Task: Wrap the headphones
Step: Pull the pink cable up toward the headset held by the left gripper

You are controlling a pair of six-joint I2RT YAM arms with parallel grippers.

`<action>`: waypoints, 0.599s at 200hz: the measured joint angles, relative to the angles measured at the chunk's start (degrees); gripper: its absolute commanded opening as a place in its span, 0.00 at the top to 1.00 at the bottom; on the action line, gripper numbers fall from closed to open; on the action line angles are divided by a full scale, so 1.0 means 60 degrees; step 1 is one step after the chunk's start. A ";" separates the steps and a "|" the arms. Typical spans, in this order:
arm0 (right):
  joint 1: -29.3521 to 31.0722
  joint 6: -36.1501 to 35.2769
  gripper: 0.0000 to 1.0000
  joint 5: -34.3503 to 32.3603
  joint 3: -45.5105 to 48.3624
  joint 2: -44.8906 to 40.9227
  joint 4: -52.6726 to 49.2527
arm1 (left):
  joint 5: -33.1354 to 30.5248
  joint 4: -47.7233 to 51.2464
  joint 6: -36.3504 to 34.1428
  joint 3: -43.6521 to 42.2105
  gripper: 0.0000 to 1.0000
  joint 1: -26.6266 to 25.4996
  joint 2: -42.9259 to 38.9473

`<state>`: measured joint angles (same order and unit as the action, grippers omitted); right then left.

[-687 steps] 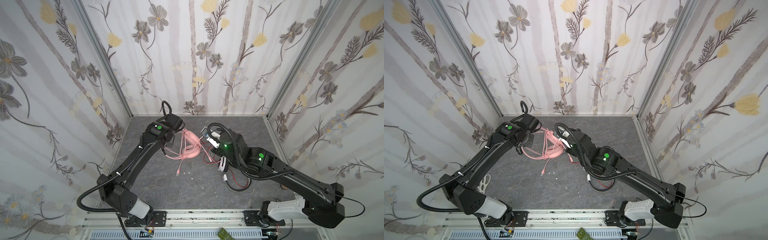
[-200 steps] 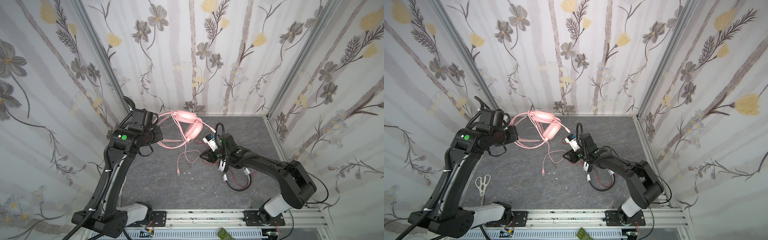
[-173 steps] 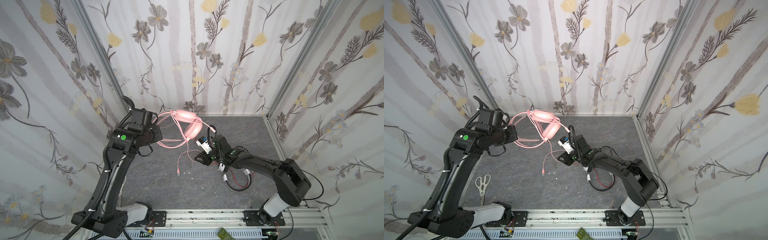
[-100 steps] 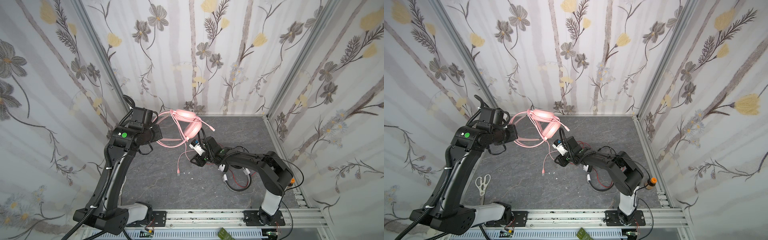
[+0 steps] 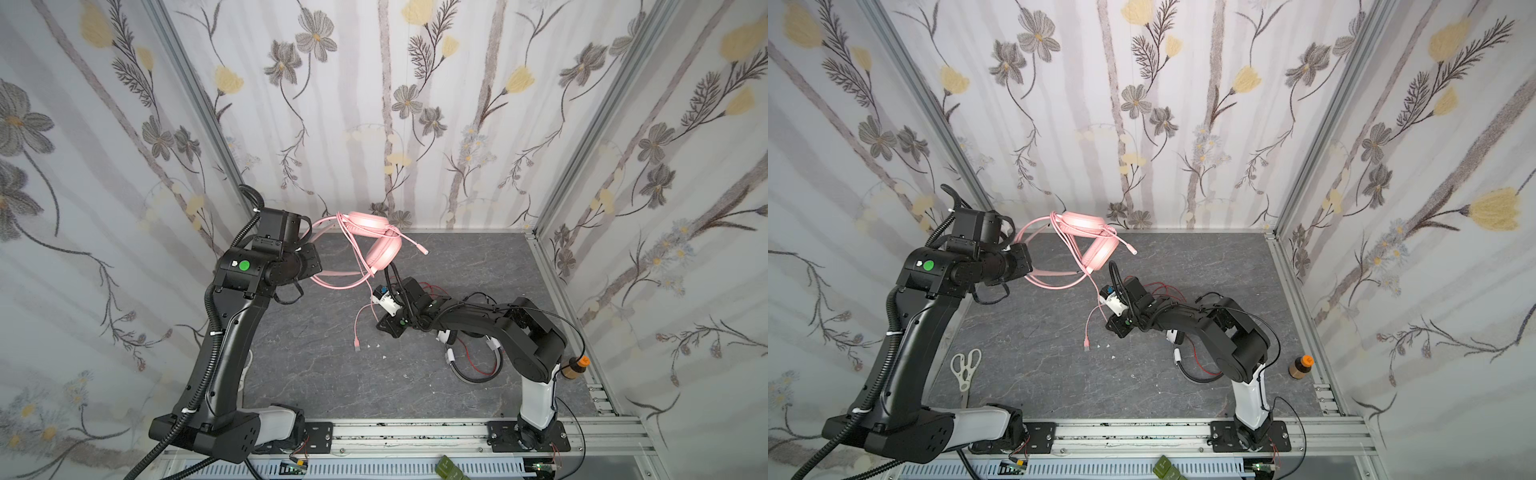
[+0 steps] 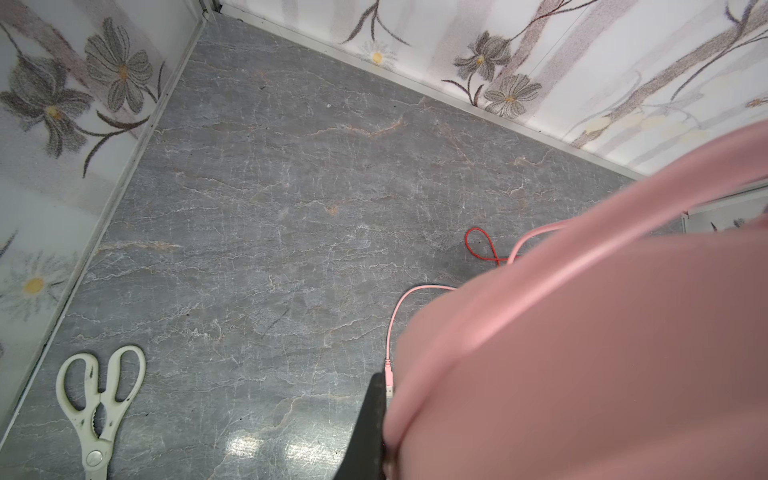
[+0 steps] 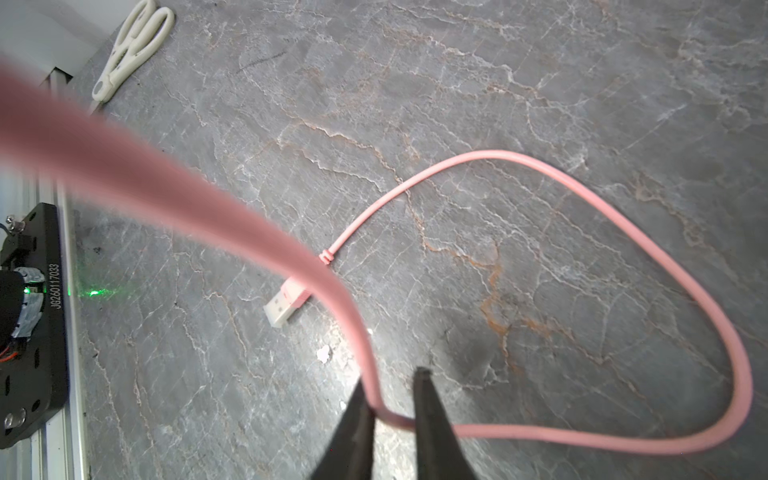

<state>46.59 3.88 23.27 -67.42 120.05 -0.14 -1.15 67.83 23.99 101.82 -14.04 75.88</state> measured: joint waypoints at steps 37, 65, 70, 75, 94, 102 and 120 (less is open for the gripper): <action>0.0058 0.0051 1.00 0.0044 0.1359 -0.0980 0.0528 | 0.0375 0.0124 -0.0022 0.0900 1.00 0.0772 0.0732; 0.0488 0.0200 1.00 -0.0186 0.2342 -0.2291 0.0878 | 0.0623 0.0284 -0.0047 0.1661 1.00 0.1173 0.1362; 0.0583 0.0204 1.00 -0.0226 0.2448 -0.2488 0.0885 | 0.0656 0.0317 -0.0062 0.1807 1.00 0.1235 0.1494; 0.0699 0.0204 1.00 -0.0251 0.2554 -0.2725 0.0882 | 0.0670 0.0328 -0.0069 0.1916 1.00 0.1275 0.1599; 0.1075 0.0208 1.00 -0.0714 0.2783 -0.3603 0.0623 | 0.0579 0.0317 -0.0113 0.2244 1.00 0.1359 0.1993; 0.1213 0.0211 1.00 -0.0925 0.2794 -0.3872 0.0481 | 0.0459 0.0324 -0.0117 0.2361 1.00 0.1373 0.2135; 0.1639 0.0204 1.00 -0.1497 0.2798 -0.4612 -0.0025 | 0.0131 0.0364 -0.0262 0.2645 1.00 0.1399 0.2477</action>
<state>56.42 5.10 14.28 -50.63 92.38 -0.30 -0.36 70.02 22.41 117.69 -5.65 90.74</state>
